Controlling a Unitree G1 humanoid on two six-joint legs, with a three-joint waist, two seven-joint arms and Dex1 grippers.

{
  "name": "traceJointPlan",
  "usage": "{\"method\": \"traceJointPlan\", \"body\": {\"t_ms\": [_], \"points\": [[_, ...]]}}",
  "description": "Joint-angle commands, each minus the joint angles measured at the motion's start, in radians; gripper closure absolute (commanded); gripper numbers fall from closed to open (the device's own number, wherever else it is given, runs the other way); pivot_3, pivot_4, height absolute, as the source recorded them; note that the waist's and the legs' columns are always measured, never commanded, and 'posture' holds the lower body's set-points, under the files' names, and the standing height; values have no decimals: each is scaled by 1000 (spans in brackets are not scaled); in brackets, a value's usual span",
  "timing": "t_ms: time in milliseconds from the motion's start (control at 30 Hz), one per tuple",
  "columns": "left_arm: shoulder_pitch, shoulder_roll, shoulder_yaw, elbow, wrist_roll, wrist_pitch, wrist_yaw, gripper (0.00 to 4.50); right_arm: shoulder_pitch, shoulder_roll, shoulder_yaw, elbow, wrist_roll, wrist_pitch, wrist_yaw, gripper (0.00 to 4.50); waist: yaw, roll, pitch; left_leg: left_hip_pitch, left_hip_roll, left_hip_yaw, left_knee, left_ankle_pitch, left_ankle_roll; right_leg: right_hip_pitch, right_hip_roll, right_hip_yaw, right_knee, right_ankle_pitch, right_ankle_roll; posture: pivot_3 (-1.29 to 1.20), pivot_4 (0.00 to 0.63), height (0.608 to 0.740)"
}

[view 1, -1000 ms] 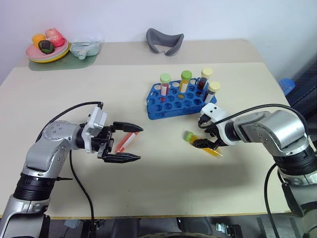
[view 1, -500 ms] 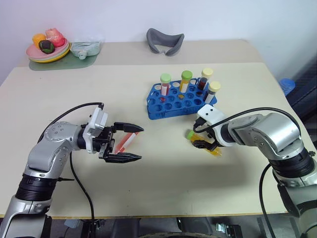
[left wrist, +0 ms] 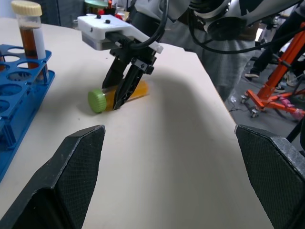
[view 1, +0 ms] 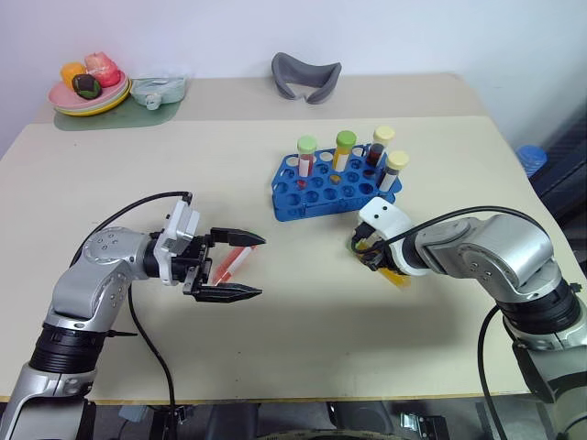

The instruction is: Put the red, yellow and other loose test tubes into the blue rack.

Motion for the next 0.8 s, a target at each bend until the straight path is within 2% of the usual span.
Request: {"method": "traceJointPlan", "body": {"t_ms": [33,167,267,367,467,700,800], "points": [[10,-1,13,-11,-4,-18,-2,0,-3,19,-43,10,57,9,-21,3726,-1,0,0,0,0,0,0,0,0,0,0,0,0,0,0,0,150,740],[17,0,19,-12,-7,-16,2,0,-21,107,-179,28,154,9,-49,3726,-3,0,0,0,0,0,-1,0,0,-1,0,0,0,0,0,0,150,740],[21,-1,24,-12,-10,-13,9,0,-34,273,-344,34,163,9,-112,3726,-2,0,0,0,0,0,-2,0,0,-2,1,0,0,0,0,0,150,740],[24,-4,28,-15,-13,-9,21,0,-27,402,-456,6,131,-18,-153,3726,-1,0,0,-1,0,0,-2,0,0,-2,0,0,0,0,0,0,150,740],[31,-7,31,-23,-19,-3,31,0,22,450,-492,-28,105,-165,-138,3726,1,0,0,-2,0,0,-2,0,0,-3,0,0,0,0,0,0,150,740],[46,-3,46,-35,-33,9,56,0,152,443,-440,-88,11,-618,39,3726,-4,1,0,-4,0,-1,-2,0,0,-4,0,-1,-1,0,0,0,150,740],[52,-1,50,-37,-36,9,64,0,177,478,-432,-76,-34,-781,58,3726,-5,1,0,-4,0,-1,-2,0,0,-4,0,-1,0,0,0,0,150,740]]}}
